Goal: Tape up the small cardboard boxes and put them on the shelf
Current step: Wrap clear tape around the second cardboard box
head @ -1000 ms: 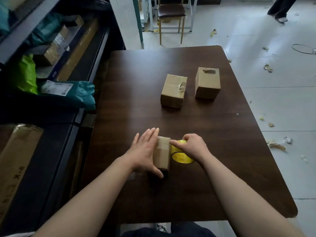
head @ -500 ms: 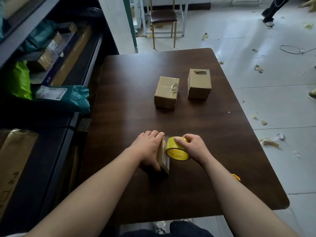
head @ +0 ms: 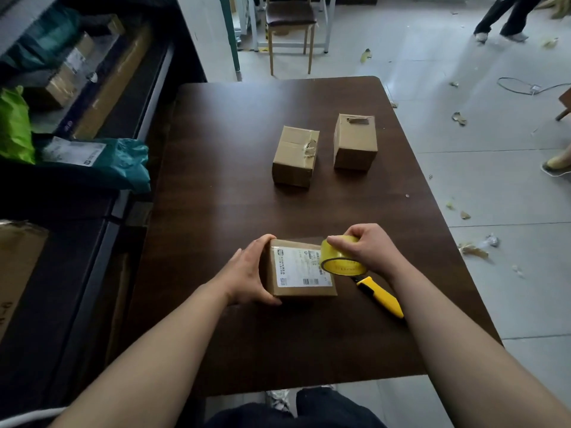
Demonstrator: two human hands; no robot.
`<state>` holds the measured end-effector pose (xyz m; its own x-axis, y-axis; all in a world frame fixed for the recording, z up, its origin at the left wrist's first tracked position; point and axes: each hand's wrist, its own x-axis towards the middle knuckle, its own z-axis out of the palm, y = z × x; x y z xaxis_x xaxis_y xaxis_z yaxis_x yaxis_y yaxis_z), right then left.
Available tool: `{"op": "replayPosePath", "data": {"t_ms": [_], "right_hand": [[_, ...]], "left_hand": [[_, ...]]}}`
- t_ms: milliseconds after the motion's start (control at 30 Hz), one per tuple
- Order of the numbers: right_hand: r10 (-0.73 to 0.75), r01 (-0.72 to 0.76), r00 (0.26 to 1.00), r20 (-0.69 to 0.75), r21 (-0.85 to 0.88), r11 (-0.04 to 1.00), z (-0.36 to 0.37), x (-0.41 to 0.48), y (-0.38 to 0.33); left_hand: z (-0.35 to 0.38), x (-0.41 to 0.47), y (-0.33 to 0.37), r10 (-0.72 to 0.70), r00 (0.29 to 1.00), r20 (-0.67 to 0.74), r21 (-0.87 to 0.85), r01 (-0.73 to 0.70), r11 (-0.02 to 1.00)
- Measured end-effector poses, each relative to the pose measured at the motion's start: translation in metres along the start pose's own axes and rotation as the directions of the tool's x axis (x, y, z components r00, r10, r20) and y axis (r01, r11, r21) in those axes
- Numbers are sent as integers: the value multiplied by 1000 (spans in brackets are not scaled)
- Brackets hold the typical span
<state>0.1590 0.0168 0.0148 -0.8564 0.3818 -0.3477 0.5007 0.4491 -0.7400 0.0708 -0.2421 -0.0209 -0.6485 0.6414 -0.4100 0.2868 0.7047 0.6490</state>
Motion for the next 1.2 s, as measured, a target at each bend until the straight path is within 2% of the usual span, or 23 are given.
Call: {"op": "replayPosePath", "data": {"t_ms": [167, 300, 467, 633, 967, 1200], "right_hand": [[10, -5, 999, 33, -165, 986, 0, 7, 0], [63, -49, 997, 51, -244, 969, -4, 6, 12], [90, -80, 995, 31, -228, 970, 2, 10, 17], [130, -109, 990, 51, -296, 949, 13, 21, 20], [107, -70, 991, 79, -372, 926, 20, 31, 18], [152, -92, 982, 111, -422, 902, 26, 40, 21]], "left_hand": [[2, -1, -16, -17, 1000, -5, 162, 18, 987], [5, -4, -30, -56, 998, -6, 206, 56, 977], [8, 3, -35, -50, 999, 5, 218, 48, 975], [8, 4, -41, -57, 998, 20, 220, 51, 974], [11, 5, -52, -56, 998, 28, 183, 50, 982], [12, 6, -59, -70, 996, 51, 154, 61, 986]]}}
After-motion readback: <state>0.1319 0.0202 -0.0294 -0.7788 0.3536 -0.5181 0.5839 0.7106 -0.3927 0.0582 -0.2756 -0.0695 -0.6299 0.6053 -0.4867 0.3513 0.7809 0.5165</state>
